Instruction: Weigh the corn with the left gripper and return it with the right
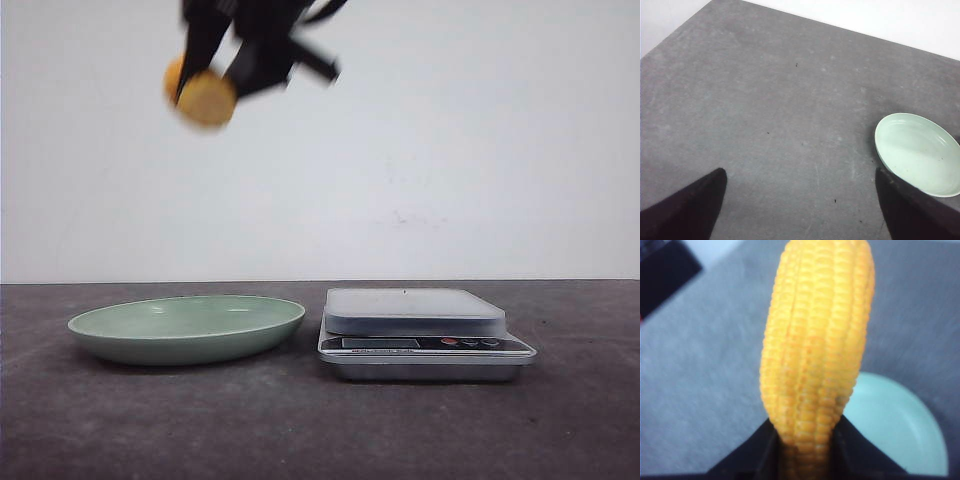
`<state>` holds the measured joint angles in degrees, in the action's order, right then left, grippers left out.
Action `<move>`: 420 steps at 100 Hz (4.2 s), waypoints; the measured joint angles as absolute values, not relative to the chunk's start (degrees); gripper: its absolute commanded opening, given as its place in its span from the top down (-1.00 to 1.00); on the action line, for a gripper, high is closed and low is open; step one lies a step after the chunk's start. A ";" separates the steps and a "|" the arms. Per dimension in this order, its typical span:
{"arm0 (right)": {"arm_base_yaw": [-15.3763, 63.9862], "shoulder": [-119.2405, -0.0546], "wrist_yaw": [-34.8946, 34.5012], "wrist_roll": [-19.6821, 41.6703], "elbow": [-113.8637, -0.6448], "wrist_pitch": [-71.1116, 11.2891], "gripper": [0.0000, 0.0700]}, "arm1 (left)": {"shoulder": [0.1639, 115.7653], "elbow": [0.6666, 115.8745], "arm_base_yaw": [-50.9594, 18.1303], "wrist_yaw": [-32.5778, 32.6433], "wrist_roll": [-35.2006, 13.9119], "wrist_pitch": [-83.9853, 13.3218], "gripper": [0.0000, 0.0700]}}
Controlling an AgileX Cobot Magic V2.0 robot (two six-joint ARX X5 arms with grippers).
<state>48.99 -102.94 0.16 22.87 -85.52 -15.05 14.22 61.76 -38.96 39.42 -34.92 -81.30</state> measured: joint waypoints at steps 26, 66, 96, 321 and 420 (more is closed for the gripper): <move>48.29 -114.32 -0.01 25.21 -87.13 -16.47 1.00 | 14.22 61.76 -38.96 39.40 -34.92 -81.30 -0.59; 47.59 -119.20 -0.25 26.28 -87.26 -18.33 -0.62 | 14.22 61.76 -38.96 39.24 -34.92 -81.30 -0.59; 47.46 -118.65 -0.27 26.02 -87.39 -17.67 -0.61 | 14.22 61.76 -38.96 39.24 -34.92 -81.30 -0.59; 23.24 -18.09 4.51 9.34 -53.71 -49.84 0.97 | 14.20 52.82 -39.07 37.30 -26.50 -59.48 0.94; 23.24 -18.09 4.51 9.43 -53.71 -49.87 0.97 | 2.61 3.51 1.85 4.10 -13.63 -11.05 0.94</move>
<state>23.24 -18.09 4.51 9.43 -53.71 -49.87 2.61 3.51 1.85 4.10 -13.63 -11.05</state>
